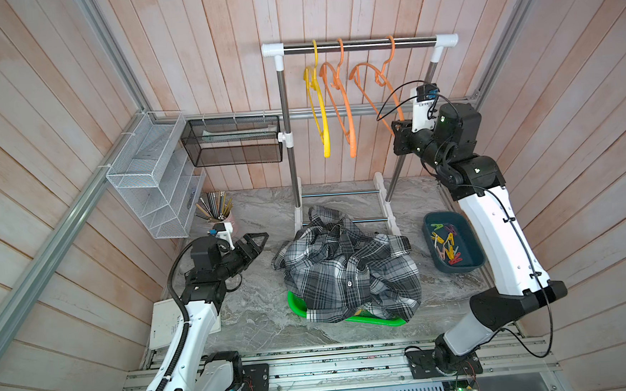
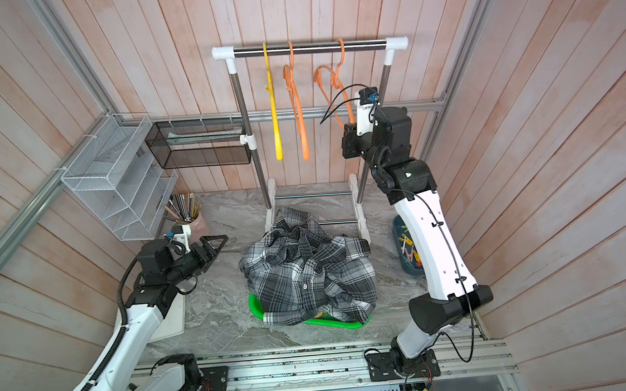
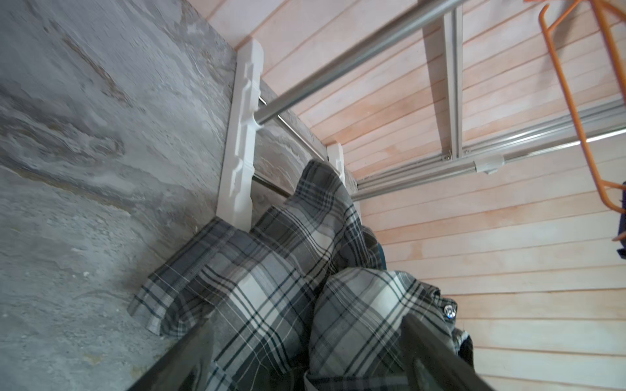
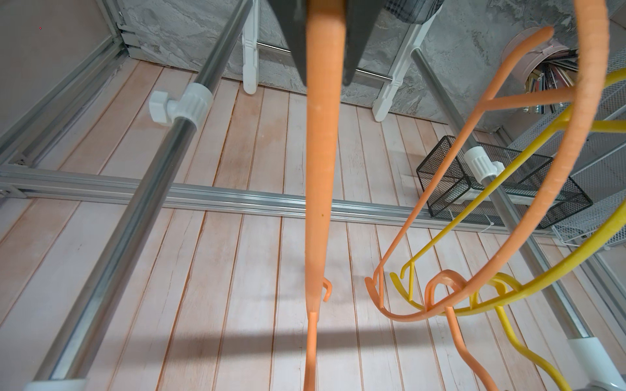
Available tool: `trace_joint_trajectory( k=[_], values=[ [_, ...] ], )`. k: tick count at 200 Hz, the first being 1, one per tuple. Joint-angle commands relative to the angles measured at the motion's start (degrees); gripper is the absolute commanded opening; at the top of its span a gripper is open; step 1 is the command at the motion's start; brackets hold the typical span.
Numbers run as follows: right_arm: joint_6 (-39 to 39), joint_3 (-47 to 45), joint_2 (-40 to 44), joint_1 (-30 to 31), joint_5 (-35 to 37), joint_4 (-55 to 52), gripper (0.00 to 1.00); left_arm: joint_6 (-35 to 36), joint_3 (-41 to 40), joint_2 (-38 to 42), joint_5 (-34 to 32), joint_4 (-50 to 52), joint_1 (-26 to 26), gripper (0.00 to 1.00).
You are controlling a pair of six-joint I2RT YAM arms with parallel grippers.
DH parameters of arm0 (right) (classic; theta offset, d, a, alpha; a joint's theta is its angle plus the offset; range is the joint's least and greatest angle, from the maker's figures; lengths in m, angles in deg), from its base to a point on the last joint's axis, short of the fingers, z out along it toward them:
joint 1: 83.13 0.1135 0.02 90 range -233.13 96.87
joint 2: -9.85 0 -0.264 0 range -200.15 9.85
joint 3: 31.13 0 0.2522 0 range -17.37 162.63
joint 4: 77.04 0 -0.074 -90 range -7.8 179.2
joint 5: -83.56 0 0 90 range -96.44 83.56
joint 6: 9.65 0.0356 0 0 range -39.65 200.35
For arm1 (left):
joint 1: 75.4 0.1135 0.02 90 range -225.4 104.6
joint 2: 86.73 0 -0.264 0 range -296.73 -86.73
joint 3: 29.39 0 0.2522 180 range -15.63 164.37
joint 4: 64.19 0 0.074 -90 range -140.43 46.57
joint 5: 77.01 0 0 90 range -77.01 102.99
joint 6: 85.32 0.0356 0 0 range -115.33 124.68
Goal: Remove the clothespins securing long-sleeve shirts to the hanger
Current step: Place the hanger on the clothesline, then adjust the long-sleeve shirt at the bin.
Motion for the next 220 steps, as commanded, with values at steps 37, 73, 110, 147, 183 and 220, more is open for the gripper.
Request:
trace_joint_trajectory(
  k=[37,73,110,147,183,220],
  values=[
    [3.8,-15.2,10.0,-0.2,-0.4,2.2,0.73,-3.8,-4.1,-6.8,0.6,-8.2,-5.0,0.9],
    [5.5,-25.7,15.0,-0.2,-0.1,4.2,0.82,-1.7,-2.8,-12.5,-1.1,-6.4,-7.9,0.92],
    [7.5,-32.6,18.0,-0.2,-0.9,6.0,0.82,-3.3,-3.7,-17.2,-1.1,-11.3,-9.9,0.77],
    [9.0,-36.4,19.2,-0.2,-2.1,6.6,0.82,-6.2,-1.8,-15.5,2.0,-18.2,-13.4,0.12],
    [12.4,-43.0,21.6,2.7,-3.2,7.0,0.82,-4.2,3.3,-13.4,4.4,-18.5,-22.5,0.02],
    [19.1,-52.8,25.6,9.2,0.2,5.9,0.82,6.3,12.0,-16.2,-3.4,-2.4,-35.7,0.04]
  ],
)
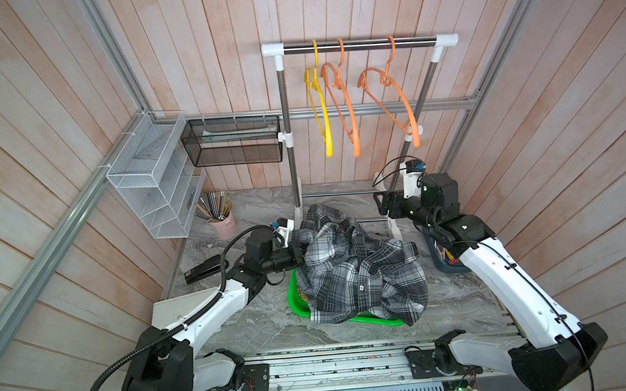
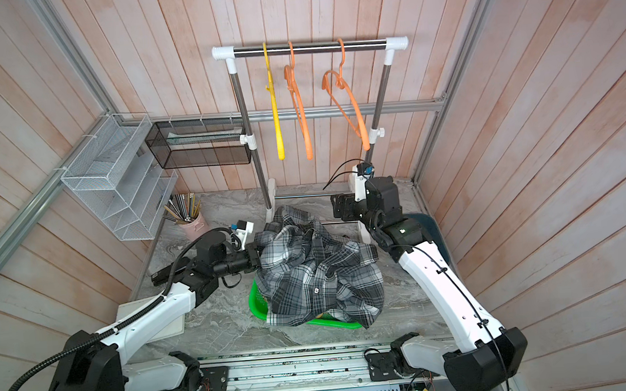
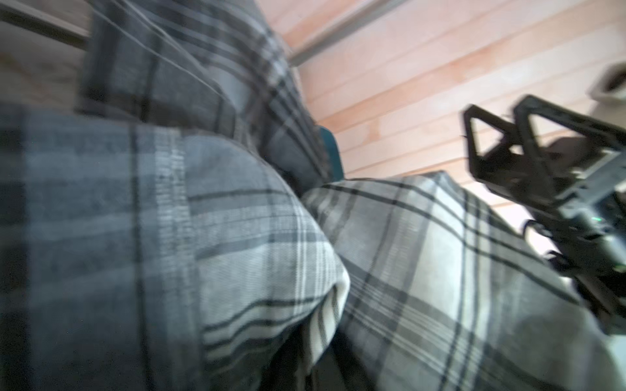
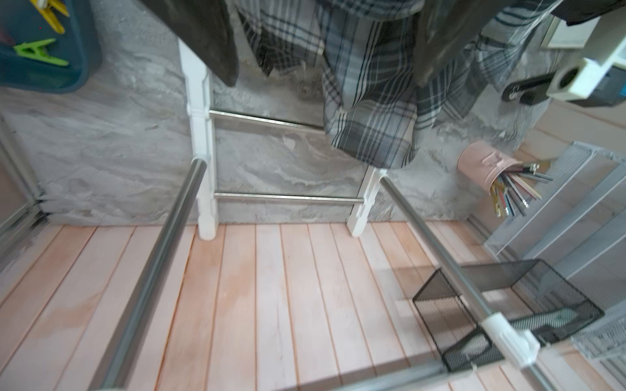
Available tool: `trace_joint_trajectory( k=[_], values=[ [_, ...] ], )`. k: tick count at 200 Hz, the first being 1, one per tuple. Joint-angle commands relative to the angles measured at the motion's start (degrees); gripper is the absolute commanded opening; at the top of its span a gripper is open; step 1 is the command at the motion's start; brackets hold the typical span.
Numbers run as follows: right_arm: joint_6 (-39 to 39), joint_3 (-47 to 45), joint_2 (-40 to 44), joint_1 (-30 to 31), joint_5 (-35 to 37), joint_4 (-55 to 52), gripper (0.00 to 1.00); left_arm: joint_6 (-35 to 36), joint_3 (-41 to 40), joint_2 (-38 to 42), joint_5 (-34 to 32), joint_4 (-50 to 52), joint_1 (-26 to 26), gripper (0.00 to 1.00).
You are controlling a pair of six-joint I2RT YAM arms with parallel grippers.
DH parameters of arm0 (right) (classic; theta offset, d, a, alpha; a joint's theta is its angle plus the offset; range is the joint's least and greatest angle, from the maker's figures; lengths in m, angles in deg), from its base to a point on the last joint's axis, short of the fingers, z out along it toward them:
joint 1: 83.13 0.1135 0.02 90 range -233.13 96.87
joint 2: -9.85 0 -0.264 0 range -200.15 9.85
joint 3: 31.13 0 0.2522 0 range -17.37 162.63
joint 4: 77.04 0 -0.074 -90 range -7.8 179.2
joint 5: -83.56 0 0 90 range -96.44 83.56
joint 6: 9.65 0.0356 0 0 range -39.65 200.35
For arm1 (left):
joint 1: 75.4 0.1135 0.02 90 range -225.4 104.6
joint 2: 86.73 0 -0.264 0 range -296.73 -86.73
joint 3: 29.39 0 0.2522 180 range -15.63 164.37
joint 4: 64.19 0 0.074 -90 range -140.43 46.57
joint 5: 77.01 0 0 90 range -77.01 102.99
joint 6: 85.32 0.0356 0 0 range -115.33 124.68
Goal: Remove the clothespins securing long-sleeve shirts to the hanger
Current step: Adjust the long-sleeve shirt at the bin.
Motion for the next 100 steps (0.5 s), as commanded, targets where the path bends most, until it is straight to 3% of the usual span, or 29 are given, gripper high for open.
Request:
trace_joint_trajectory(
  k=[1,39,71,91,100],
  values=[
    [6.1,-5.4,2.7,4.0,2.0,-0.8,0.82,7.9,4.7,-1.3,-3.9,9.7,-5.9,0.04],
    [20.7,-22.1,6.7,12.8,2.1,7.6,0.8,7.6,1.8,-4.4,-11.5,10.5,-7.2,0.07],
    [29.2,-30.0,2.1,18.7,5.6,14.3,0.79,8.1,2.3,-8.4,-13.1,9.6,-6.8,0.08],
    [34.1,-34.0,-2.8,19.0,7.0,18.6,0.79,8.7,2.1,-7.8,-13.6,10.0,-5.3,0.21],
    [36.3,-35.8,-4.9,18.9,7.6,21.0,0.8,8.7,1.3,-6.1,-13.7,10.3,-3.5,0.33]
  ],
)
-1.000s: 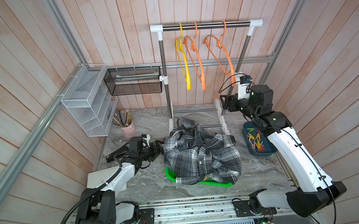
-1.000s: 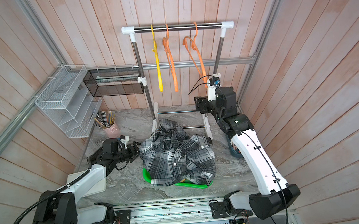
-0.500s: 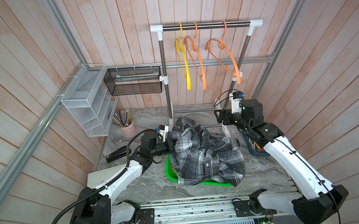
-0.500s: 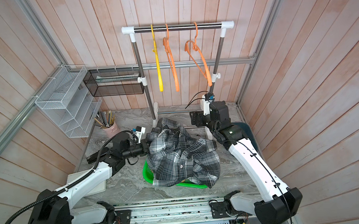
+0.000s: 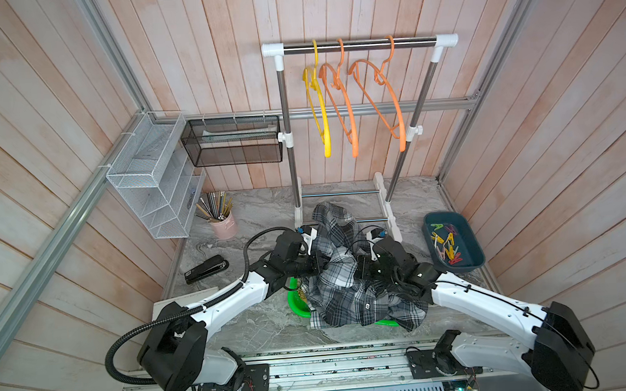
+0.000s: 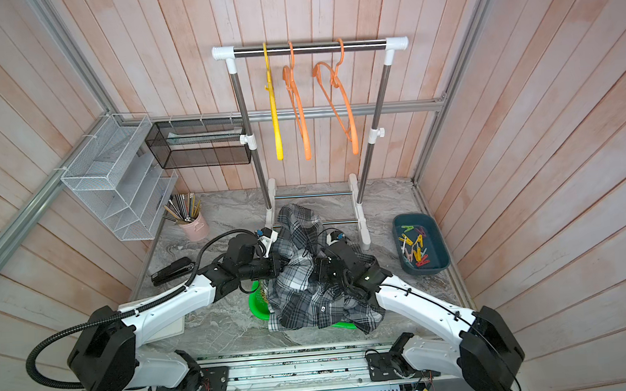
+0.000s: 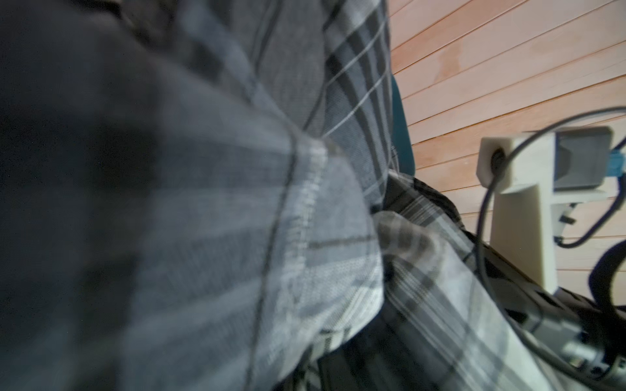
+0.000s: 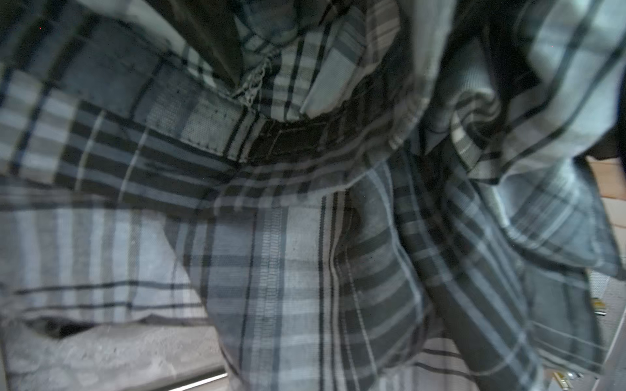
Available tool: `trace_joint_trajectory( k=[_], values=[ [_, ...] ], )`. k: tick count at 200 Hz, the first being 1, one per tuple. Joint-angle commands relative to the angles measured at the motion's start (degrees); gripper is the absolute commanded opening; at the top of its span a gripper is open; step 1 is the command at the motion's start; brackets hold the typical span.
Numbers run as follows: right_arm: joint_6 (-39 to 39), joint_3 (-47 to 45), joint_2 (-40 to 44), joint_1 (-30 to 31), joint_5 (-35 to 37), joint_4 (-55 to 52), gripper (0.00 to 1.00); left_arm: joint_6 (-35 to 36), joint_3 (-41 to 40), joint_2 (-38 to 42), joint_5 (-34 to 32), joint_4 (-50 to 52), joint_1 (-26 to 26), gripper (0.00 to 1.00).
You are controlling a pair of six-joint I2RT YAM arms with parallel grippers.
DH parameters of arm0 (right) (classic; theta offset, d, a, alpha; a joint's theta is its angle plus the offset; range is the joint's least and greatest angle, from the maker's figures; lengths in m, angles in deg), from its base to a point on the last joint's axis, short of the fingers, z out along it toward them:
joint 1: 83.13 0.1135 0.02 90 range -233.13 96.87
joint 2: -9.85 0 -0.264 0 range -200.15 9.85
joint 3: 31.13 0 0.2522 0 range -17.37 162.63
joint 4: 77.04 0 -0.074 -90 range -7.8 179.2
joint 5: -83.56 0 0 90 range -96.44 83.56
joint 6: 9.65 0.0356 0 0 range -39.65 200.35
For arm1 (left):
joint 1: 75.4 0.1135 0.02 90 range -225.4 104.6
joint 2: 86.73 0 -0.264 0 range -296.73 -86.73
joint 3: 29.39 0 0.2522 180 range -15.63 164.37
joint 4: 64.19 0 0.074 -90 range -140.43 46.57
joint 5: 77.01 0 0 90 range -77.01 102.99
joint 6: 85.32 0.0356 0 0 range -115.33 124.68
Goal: Remove the clothespins securing long-sleeve shirts to the hanger
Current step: Adjust the long-sleeve shirt at the bin.
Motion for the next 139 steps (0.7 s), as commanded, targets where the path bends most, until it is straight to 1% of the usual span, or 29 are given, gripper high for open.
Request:
trace_joint_trajectory(
  k=[1,12,24,34,42,55,65,72,88,100,106,124,131,139],
  values=[
    [9.6,-4.4,-4.6,0.5,3.0,6.3,0.8,1.4,-1.5,2.6,-2.2,1.4,2.8,0.35],
    [11.7,-6.3,-7.4,0.2,2.9,9.4,0.8,1.3,-2.5,5.6,-1.9,1.8,5.7,0.57],
    [13.2,-7.5,-10.6,-0.3,2.2,11.7,0.8,1.9,-3.2,9.5,-1.9,2.6,8.8,0.76],
    [13.2,-7.3,-12.8,-0.5,1.2,12.3,0.8,3.0,-2.9,12.6,-2.5,3.8,10.7,0.88],
    [13.2,-6.5,-14.4,-0.5,1.2,11.8,0.8,4.0,-2.1,14.8,-3.0,5.3,12.0,0.93],
    [13.4,-5.4,-16.3,-0.6,1.2,10.9,0.81,5.6,-0.1,17.5,-2.5,7.1,13.4,0.97],
    [13.3,-4.5,-16.7,-0.7,1.1,10.4,0.81,7.0,1.6,18.7,-0.9,7.0,13.7,0.97],
    [12.8,-3.9,-16.5,-0.9,1.1,10.0,0.81,7.3,2.8,19.0,1.7,6.4,13.7,0.97],
    [10.7,-1.5,-14.2,-1.9,1.3,7.6,0.81,7.1,4.0,18.1,10.8,2.9,13.3,0.97],
    [9.1,0.5,-11.7,-3.0,2.1,5.6,0.82,8.0,5.2,15.8,14.5,2.6,11.5,0.96],
    [8.4,1.4,-10.3,-3.4,2.3,4.9,0.83,9.5,5.9,14.5,14.5,3.4,9.4,0.96],
    [5.2,5.0,-6.9,-4.8,2.4,1.8,0.83,14.1,8.4,9.4,11.3,6.5,2.8,0.96],
    [3.8,7.0,-6.0,-5.3,2.4,-0.1,0.83,14.7,9.2,6.9,10.4,7.0,0.9,0.96],
    [2.2,9.0,-4.9,-6.0,2.3,-2.0,0.83,14.6,9.1,4.1,10.3,6.6,0.1,0.95]
  ],
)
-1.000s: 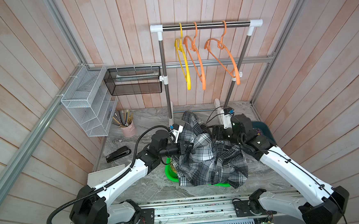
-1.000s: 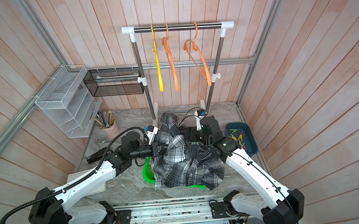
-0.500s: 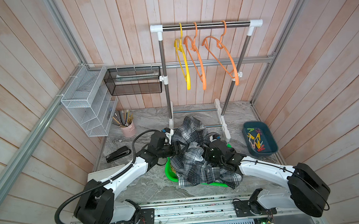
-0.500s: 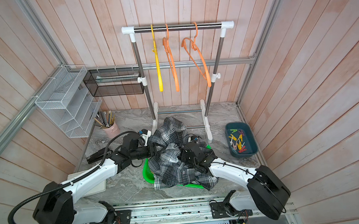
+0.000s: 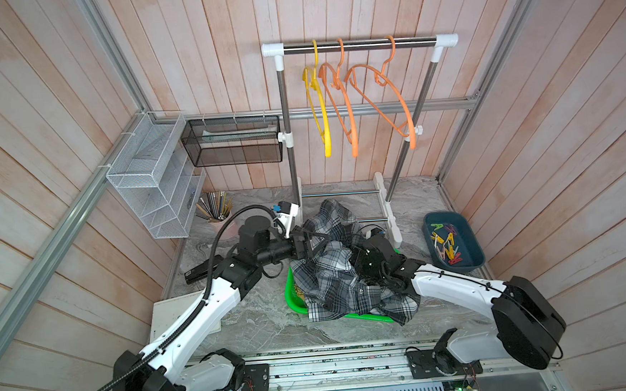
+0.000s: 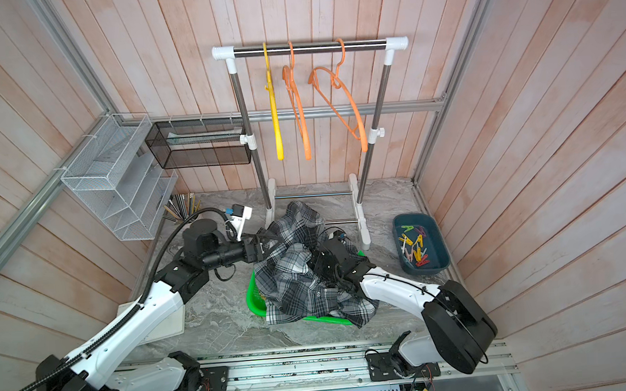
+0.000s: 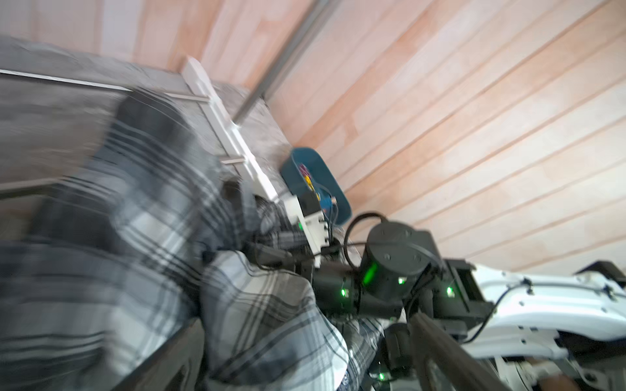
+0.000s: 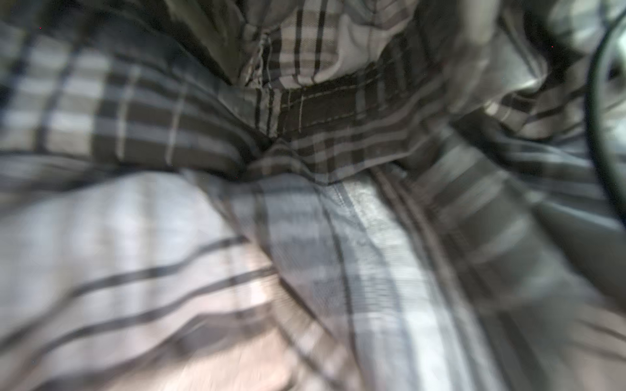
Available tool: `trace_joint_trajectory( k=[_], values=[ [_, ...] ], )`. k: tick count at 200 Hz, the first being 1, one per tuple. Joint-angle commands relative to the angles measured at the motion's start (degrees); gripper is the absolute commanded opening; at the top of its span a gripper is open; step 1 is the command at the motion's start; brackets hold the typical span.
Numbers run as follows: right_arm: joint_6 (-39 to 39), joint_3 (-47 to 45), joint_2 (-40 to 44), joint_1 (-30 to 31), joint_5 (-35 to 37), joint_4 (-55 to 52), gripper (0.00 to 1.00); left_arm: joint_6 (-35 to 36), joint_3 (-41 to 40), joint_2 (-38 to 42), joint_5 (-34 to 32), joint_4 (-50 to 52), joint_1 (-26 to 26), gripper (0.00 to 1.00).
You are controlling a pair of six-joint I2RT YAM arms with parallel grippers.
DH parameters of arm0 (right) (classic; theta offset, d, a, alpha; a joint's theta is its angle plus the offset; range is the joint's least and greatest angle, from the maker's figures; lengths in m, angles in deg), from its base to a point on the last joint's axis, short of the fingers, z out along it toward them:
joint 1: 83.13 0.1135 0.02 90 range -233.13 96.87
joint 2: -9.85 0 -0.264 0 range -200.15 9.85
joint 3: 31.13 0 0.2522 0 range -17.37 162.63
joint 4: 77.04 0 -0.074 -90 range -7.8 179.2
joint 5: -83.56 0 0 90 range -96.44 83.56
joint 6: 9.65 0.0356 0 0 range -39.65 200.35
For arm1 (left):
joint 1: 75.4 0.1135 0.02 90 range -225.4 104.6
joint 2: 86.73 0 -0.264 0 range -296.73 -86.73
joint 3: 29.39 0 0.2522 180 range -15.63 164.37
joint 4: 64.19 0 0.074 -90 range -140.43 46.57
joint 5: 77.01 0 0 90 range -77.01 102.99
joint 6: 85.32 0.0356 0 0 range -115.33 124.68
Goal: Remove the clothespins securing long-sleeve shirts to the hanger
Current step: Adjust the long-sleeve shirt at the bin.
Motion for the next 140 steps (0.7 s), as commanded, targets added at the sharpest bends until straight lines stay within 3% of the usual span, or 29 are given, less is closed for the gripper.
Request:
trace_joint_trajectory(
  k=[1,22,43,65,89,120,140],
  values=[
    [-5.7,6.3,3.5,-2.2,1.7,-8.0,0.84,4.7,1.3,-7.0,1.6,2.4,-4.0,0.95],
    [-9.4,9.5,6.3,-5.7,0.0,-10.0,0.84,4.7,0.8,-13.7,0.8,2.3,-4.4,0.89],
    [-13.4,10.8,6.1,-11.2,-9.9,-6.6,0.86,5.5,0.1,-17.2,0.4,3.1,-4.5,0.89],
    [-18.8,16.1,0.4,-13.9,-14.4,-7.6,0.86,6.9,0.2,-20.5,-2.2,4.8,-4.5,0.88],
    [-20.2,19.4,-7.3,-16.7,-24.3,-3.6,0.86,7.5,0.3,-23.0,-4.1,5.7,-4.5,0.88],
    [-22.3,25.6,-17.2,-18.0,-26.8,-1.8,0.86,6.5,0.2,-25.4,-3.8,4.5,-4.5,0.88],
    [-22.1,28.4,-23.3,-19.0,-32.8,1.7,0.86,5.5,-0.3,-26.6,-2.4,3.1,-4.5,0.87]
  ],
)
